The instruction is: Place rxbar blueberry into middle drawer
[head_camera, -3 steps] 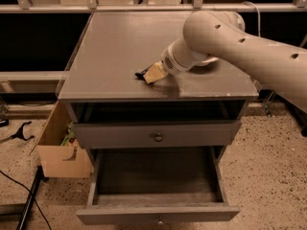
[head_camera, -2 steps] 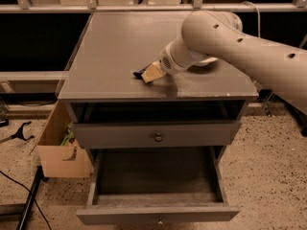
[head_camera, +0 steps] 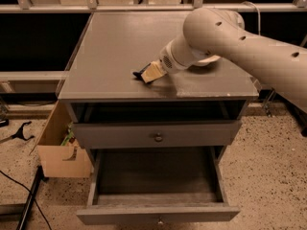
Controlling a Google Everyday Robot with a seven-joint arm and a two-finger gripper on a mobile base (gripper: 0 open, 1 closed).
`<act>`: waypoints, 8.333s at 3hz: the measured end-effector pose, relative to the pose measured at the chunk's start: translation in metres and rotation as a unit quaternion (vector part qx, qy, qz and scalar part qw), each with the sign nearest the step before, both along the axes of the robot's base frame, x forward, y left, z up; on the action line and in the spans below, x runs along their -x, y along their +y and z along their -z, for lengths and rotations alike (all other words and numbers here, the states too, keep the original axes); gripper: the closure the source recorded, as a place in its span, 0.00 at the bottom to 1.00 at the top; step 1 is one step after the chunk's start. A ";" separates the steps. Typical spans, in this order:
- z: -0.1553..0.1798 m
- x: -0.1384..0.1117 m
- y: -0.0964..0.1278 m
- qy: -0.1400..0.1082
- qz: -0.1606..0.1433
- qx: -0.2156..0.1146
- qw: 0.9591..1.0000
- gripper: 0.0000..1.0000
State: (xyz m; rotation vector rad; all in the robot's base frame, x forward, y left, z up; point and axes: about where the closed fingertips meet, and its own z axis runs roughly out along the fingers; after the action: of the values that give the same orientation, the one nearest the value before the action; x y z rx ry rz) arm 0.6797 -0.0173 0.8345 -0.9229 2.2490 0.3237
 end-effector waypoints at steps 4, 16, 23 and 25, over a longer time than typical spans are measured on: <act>-0.047 0.053 -0.073 -0.009 -0.132 0.011 0.991 1.00; 0.035 0.172 -0.112 -0.051 -0.259 0.003 0.964 1.00; 0.225 0.157 -0.101 -0.060 -0.230 0.002 0.971 1.00; 0.302 0.147 -0.100 -0.012 -0.213 -0.010 0.977 1.00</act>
Offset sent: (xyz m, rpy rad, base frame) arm -0.0581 -0.0691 0.0687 0.0076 -0.0515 0.3685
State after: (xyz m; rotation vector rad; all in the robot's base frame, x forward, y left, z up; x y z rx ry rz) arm 0.5332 -0.1169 0.5328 -1.3900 2.0061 0.5213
